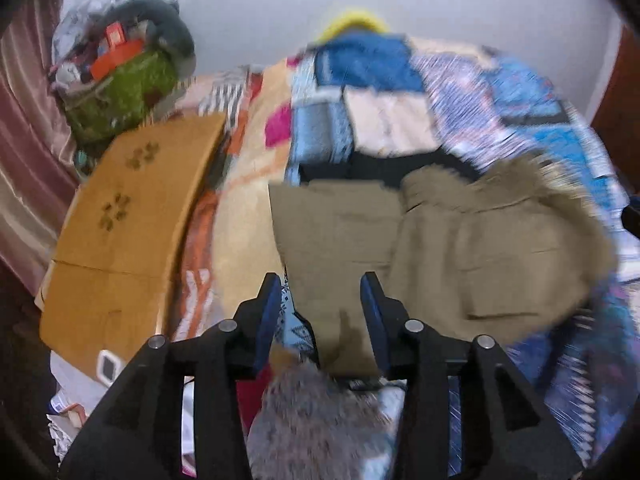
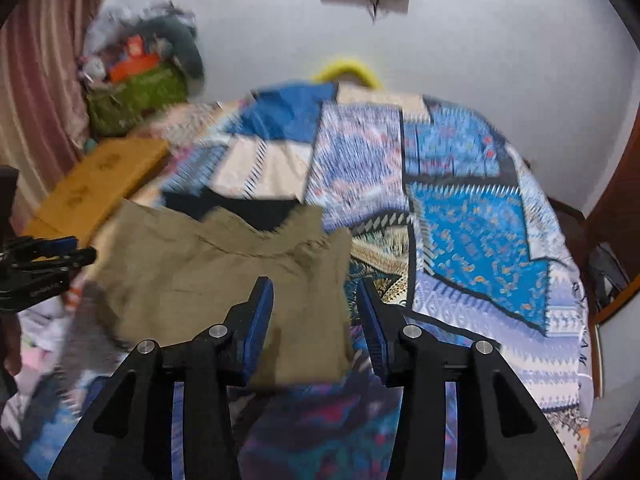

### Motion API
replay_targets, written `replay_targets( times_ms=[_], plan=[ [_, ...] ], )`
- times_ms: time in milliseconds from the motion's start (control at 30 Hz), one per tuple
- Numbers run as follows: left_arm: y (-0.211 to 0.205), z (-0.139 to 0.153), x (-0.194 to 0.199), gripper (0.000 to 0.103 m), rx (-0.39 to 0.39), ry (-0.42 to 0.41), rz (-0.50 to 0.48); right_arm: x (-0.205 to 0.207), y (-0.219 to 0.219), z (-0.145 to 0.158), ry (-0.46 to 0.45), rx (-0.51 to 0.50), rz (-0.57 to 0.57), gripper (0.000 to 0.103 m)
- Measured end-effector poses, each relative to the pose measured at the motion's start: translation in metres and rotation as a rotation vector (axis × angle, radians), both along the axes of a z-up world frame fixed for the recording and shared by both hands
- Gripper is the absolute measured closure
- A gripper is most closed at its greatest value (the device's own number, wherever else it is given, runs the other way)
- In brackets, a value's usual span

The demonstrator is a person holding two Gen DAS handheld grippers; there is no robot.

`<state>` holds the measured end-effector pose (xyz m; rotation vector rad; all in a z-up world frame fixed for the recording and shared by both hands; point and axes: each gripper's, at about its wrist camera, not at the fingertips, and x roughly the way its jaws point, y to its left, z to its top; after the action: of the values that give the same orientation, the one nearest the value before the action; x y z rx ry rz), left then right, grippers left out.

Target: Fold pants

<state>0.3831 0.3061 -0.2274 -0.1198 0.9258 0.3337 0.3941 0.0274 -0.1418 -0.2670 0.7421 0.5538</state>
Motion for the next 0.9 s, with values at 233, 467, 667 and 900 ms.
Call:
replay_targets(
  times_ms=[233, 467, 667, 900],
  plan=[
    [-0.054, 0.127, -0.097, 0.061, 0.035, -0.259, -0.094, -0.098, -0.034, 0.104, -0.188, 0.181, 0.066, 0.064],
    [-0.118, 0.223, -0.201, 0.061, 0.116, -0.505, -0.172, -0.205, -0.080, 0.189, -0.340, 0.385, 0.135, 0.063],
    [-0.165, 0.261, -0.288, 0.046, 0.193, -0.691, -0.161, -0.276, -0.108, 0.211, -0.460, 0.464, 0.147, 0.064],
    [-0.184, 0.271, -0.333, 0.011, 0.205, -0.767, -0.133, -0.309, -0.125, 0.212, -0.534, 0.496, 0.089, 0.017]
  ],
)
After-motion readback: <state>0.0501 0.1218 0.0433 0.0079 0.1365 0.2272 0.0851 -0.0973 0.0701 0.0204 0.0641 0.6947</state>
